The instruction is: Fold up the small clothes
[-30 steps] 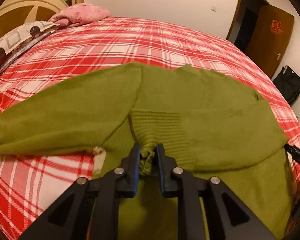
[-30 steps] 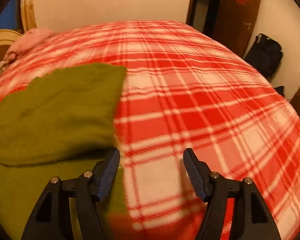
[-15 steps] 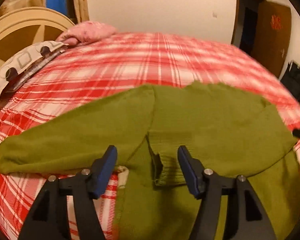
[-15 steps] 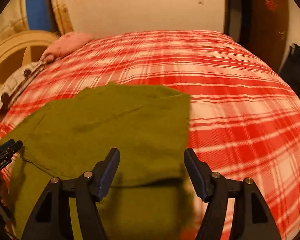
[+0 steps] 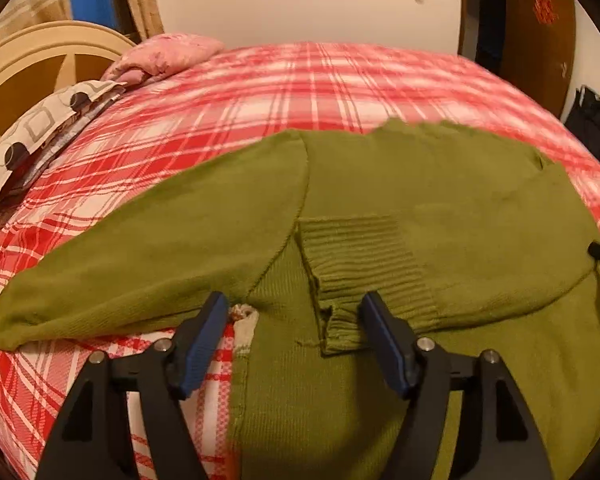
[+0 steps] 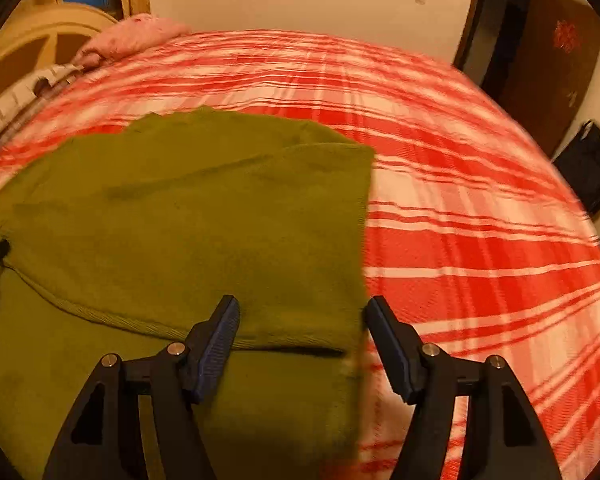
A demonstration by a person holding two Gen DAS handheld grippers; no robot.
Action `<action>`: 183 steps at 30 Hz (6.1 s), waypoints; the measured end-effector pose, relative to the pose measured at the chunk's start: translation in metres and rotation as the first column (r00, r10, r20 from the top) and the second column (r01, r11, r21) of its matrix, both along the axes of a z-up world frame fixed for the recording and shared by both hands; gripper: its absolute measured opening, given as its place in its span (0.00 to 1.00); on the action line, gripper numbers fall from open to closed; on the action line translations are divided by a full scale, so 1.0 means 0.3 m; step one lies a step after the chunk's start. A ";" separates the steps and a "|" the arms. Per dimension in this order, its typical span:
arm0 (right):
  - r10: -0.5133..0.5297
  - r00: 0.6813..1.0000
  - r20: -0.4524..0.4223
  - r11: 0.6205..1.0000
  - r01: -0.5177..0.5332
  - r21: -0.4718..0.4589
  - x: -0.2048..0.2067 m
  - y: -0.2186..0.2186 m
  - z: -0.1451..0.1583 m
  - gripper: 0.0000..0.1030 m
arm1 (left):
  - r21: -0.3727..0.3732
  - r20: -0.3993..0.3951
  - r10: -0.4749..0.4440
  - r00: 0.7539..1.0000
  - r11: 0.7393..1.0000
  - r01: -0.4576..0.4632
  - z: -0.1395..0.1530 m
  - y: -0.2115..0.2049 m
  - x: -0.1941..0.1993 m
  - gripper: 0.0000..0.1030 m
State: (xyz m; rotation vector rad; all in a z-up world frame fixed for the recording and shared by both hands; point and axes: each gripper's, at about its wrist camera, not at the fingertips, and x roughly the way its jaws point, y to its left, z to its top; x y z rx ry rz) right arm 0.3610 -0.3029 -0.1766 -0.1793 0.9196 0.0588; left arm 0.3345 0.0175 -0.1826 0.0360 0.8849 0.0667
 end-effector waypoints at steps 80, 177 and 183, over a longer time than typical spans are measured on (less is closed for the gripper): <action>0.232 0.972 -0.049 0.971 -0.228 0.067 -0.290 0.445 0.012 0.42 | -0.033 0.105 0.571 0.814 0.820 -0.571 0.041 1.121 -0.356 0.95; -0.008 1.000 0.024 0.952 0.001 0.306 -0.417 0.006 -0.017 0.43 | -0.267 0.168 -0.265 0.950 0.915 0.302 0.435 -0.466 0.143 0.05; -0.015 0.999 0.052 0.951 -0.001 0.309 -0.426 0.000 -0.024 0.44 | -0.247 0.113 -0.278 0.954 0.922 0.298 0.325 -0.589 0.183 0.05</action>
